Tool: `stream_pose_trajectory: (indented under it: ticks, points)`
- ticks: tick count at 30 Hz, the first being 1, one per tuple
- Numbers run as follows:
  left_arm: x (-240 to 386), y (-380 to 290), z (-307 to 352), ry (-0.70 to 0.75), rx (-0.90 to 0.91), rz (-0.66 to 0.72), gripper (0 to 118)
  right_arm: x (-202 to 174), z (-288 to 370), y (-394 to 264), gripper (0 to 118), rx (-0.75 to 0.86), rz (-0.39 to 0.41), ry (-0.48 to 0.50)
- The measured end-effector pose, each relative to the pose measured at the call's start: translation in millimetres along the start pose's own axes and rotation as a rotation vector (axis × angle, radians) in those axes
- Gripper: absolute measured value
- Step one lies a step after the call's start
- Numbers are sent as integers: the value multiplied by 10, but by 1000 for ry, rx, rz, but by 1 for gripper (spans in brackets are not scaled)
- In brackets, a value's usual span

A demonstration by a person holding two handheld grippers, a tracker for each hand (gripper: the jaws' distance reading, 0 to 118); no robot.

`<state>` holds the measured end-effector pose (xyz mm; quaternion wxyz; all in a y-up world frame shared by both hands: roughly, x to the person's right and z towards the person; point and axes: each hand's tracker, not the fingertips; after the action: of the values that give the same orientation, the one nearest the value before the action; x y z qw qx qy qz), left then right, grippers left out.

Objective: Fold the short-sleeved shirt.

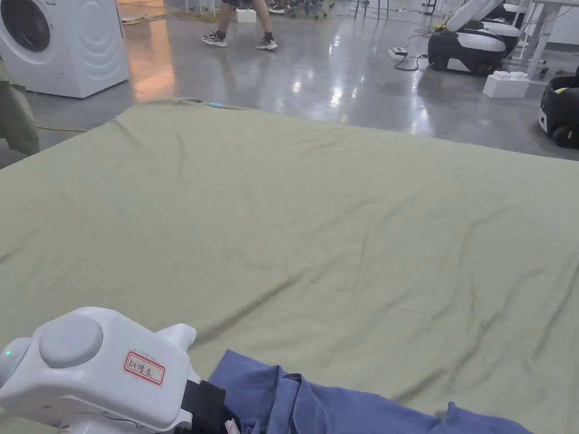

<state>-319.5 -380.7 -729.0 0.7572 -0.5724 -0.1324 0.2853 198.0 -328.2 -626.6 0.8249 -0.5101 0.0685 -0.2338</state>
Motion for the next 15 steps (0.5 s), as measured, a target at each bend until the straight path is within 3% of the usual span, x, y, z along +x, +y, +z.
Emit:
stream_pose_trajectory:
  ticks: [5,8,12,15]
  points:
    - [89,-18,-31,23,7,-8,0,50,-25,7,2,-9,-15,-24]
    - [327,-24,-52,144,30,-147,0,76,-77,8,2,-26,-28,-36]
    - [502,37,-108,236,19,-213,0,55,-94,-5,2,-34,-22,-32]
    - [532,58,-146,152,-2,-182,0,56,-93,-13,2,-38,-21,-20]
